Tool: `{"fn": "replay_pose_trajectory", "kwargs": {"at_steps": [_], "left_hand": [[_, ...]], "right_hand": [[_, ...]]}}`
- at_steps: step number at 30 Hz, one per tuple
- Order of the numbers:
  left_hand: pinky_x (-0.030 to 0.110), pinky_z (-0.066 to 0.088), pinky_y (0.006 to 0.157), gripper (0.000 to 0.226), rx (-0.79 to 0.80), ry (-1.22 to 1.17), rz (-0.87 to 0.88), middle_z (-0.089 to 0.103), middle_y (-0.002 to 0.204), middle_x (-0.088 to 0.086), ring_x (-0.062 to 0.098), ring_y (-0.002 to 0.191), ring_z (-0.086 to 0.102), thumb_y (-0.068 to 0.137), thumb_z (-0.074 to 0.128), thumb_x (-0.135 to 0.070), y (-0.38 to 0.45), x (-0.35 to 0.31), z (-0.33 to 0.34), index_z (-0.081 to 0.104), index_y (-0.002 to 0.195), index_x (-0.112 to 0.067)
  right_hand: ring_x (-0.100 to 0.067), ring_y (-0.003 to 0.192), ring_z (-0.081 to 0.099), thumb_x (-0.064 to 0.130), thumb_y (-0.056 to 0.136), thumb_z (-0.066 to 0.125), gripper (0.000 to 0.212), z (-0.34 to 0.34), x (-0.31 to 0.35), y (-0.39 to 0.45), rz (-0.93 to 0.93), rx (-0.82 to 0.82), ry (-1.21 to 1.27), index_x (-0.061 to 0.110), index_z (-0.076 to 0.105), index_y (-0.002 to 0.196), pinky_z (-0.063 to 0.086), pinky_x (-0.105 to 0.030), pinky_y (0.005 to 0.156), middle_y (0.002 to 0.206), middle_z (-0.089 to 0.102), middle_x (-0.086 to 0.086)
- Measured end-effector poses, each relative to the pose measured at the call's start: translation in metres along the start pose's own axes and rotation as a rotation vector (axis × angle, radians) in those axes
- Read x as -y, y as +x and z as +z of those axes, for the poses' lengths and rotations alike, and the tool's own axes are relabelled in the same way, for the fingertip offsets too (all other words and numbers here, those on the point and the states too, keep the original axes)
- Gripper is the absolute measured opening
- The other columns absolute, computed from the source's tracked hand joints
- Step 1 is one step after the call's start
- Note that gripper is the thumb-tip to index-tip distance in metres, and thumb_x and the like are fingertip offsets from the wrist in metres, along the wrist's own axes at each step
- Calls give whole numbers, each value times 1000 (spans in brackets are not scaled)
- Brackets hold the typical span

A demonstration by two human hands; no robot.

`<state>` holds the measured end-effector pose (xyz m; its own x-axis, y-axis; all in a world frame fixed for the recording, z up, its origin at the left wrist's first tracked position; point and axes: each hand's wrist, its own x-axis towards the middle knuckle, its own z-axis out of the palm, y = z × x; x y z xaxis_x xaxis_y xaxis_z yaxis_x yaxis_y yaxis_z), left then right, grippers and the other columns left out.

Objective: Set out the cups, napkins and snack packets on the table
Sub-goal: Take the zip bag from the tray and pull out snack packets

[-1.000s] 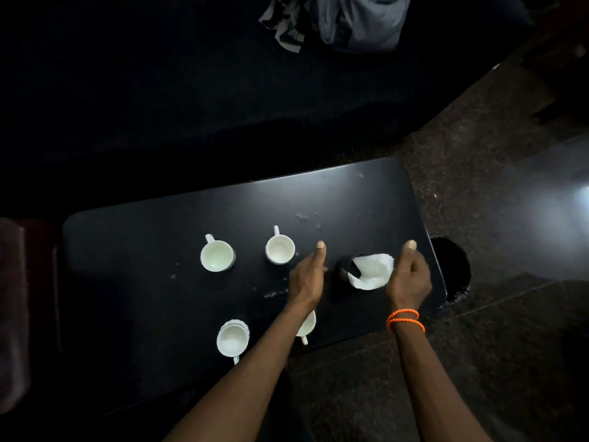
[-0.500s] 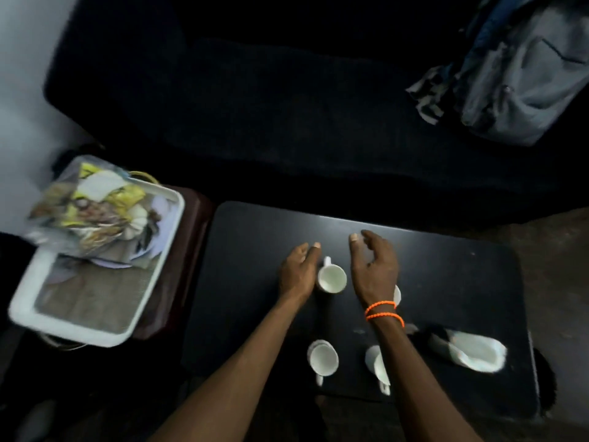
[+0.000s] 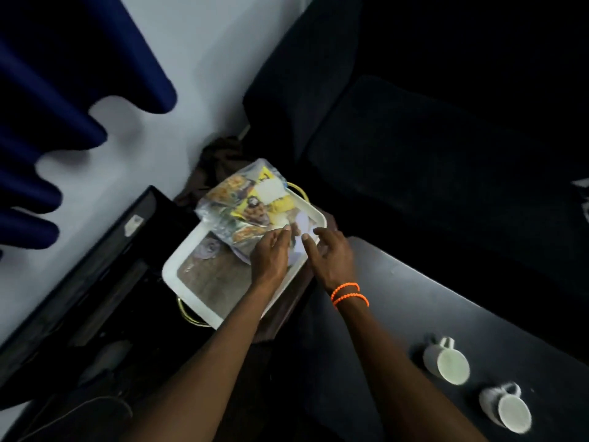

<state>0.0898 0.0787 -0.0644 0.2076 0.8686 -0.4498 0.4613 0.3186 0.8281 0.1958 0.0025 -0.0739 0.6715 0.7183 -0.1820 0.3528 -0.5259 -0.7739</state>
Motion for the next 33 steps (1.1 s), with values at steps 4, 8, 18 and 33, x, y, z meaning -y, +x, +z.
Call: {"fn": "replay_pose_trajectory", "kwargs": {"at_steps": [4,8,18,33], "left_hand": [[33,46,86,34,-142,-21,-31,72,122,13,31,115,65,101,58,-33,34,10,-44,70,119,-8],[44,47,89,48,-421,45,-92,64,122,31,43,113,61,97,62,-34,63,28,-74,62,116,10],[32,57,72,50,89,-579,-344,77,110,7,23,93,71,80,82,-23,110,58,-103,66,126,-10],[19,45,65,1,-122,78,530,56,93,0,8,77,56,83,63,-7,39,9,-55,62,82,-8]], "right_hand": [[-27,103,68,44,93,67,35,49,19,30,95,112,57,11,74,102,53,-36,88,104,75,-10],[-31,113,67,39,92,69,38,82,18,59,335,97,203,9,71,115,47,-31,97,113,75,-13],[-15,53,51,48,83,73,38,100,33,101,693,142,715,12,68,93,47,-27,50,67,53,-1],[-28,111,72,76,79,66,73,45,73,55,514,253,1141,20,69,126,63,-46,84,119,76,-6]]}}
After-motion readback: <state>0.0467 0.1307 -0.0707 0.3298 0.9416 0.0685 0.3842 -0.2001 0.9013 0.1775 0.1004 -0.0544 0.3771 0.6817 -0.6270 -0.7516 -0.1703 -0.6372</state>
